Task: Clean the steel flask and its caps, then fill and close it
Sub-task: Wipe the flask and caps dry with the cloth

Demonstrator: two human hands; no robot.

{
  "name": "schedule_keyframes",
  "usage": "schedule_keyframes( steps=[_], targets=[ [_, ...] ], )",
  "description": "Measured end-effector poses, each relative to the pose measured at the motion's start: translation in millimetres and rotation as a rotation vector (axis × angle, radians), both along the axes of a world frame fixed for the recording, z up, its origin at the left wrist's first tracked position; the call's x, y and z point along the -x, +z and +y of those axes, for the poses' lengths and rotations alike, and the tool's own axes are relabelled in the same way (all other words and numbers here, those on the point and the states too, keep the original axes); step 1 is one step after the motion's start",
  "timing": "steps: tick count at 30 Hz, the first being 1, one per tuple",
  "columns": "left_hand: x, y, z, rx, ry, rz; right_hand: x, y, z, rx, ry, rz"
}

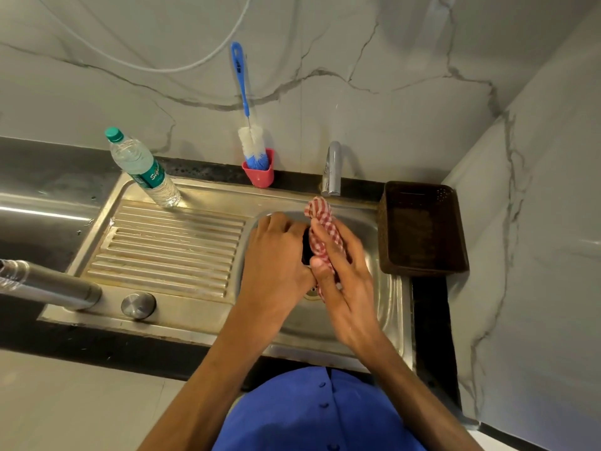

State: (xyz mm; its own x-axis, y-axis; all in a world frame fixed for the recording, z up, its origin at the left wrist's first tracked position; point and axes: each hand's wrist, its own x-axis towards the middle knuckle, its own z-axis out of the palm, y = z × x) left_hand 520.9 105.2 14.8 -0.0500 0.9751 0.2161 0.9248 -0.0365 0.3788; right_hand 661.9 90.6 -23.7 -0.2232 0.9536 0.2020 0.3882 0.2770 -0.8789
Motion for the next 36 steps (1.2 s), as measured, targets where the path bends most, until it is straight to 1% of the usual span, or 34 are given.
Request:
schedule_keyframes(
  steps=[1, 3, 4, 5, 6, 8, 10, 13, 14, 15, 17, 18, 20, 21, 22, 23, 25, 26, 28, 30, 34, 36],
  targets=[
    [2, -1, -1, -0.007, -0.031, 0.014, -1, 0, 3, -0.008, 0.02, -0.029],
    [7, -5, -3, -0.005, -0.104, 0.06, -4, -2, 11, 0.033, 0.015, -0.028],
    [9, -8, -3, 0.012, -0.138, 0.06, -5, -1, 14, 0.073, -0.008, 0.001],
    [12, -10, -5, 0.044, -0.16, 0.019, -5, -1, 16, 0.13, -0.032, 0.056],
    [14, -11, -6, 0.083, -0.167, -0.077, -6, 0, 17, 0.2, -0.051, 0.129],
    [16, -15, -11, 0.107, -0.149, -0.349, -6, 4, 18, 0.336, -0.091, 0.277],
    [12, -18, -17, 0.083, -0.055, -0.604, -7, 9, 19, 0.417, -0.151, 0.362],
    [0, -13, -22, 0.202, 0.146, -1.073, -5, 15, 17, 0.416, -0.183, 0.397],
    [-3, -12, -22, 0.232, 0.184, -1.161, -5, 16, 14, 0.398, -0.185, 0.411],
    [-3, -12, -22, 0.245, 0.207, -1.193, -4, 17, 11, 0.383, -0.193, 0.442],
    [-1, -11, -21, 0.259, 0.203, -1.176, -4, 19, 3, 0.403, -0.226, 0.534],
    [2, -13, -20, 0.26, 0.175, -1.114, -4, 20, 1, 0.432, -0.253, 0.575],
    [10, -18, -16, 0.249, 0.091, -0.887, -3, 24, -1, 0.508, -0.298, 0.624],
    [13, -19, -15, 0.247, 0.048, -0.771, -2, 26, -1, 0.553, -0.307, 0.671],
    [15, -19, -14, 0.247, 0.022, -0.693, -3, 27, -1, 0.606, -0.322, 0.75],
    [17, -19, -14, 0.236, 0.016, -0.663, -4, 29, 0, 0.674, -0.347, 0.858],
    [18, -19, -16, 0.177, 0.015, -0.696, -5, 32, 3, 0.775, -0.353, 1.019],
    [16, -18, -18, 0.152, 0.006, -0.73, -4, 32, 4, 0.8, -0.329, 1.023],
    [13, -20, -24, 0.107, -0.014, -0.738, 2, 31, 3, 0.83, -0.256, 0.958],
    [14, -25, -29, 0.054, -0.009, -0.672, 12, 29, 2, 0.81, -0.185, 0.833],
    [37, -31, -38, -0.009, -0.021, -0.479, 31, 20, 5, 0.557, -0.028, 0.336],
    [56, -33, -46, -0.004, -0.029, -0.406, 42, 24, 7, 0.509, 0.054, 0.167]
  ],
)
